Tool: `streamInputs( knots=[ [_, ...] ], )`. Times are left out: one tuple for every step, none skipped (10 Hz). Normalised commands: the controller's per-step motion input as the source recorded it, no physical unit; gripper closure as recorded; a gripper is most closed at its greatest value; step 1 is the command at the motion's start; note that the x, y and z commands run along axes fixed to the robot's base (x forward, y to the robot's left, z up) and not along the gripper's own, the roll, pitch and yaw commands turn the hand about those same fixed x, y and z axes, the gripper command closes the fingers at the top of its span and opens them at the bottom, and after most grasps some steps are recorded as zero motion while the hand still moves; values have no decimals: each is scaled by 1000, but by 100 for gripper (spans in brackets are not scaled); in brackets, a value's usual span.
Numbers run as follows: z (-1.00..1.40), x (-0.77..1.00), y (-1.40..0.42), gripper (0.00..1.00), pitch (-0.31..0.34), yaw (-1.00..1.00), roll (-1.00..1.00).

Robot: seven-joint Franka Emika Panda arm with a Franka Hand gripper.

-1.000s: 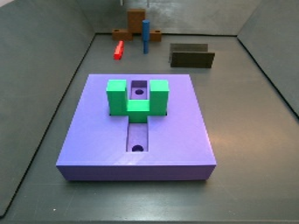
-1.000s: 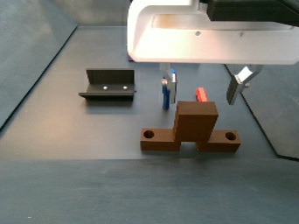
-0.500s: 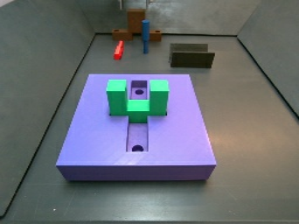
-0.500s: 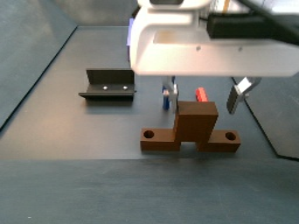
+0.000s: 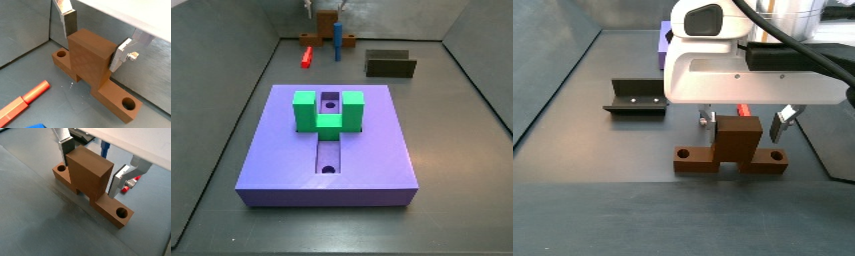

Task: Pick up the brown object. Move up. Move to above the board. Insert the brown object.
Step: Pick up the brown object.

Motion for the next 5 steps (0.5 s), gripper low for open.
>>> streamInputs(
  knots=[
    [0,237,0,0,71,154,0],
    [0,197,0,0,56,166,-16],
    [0,174,0,0,36,154,-31],
    [-31,134,0,0,6,169,-40],
    [-74,0,0,0,0,60,-3]
  ],
)
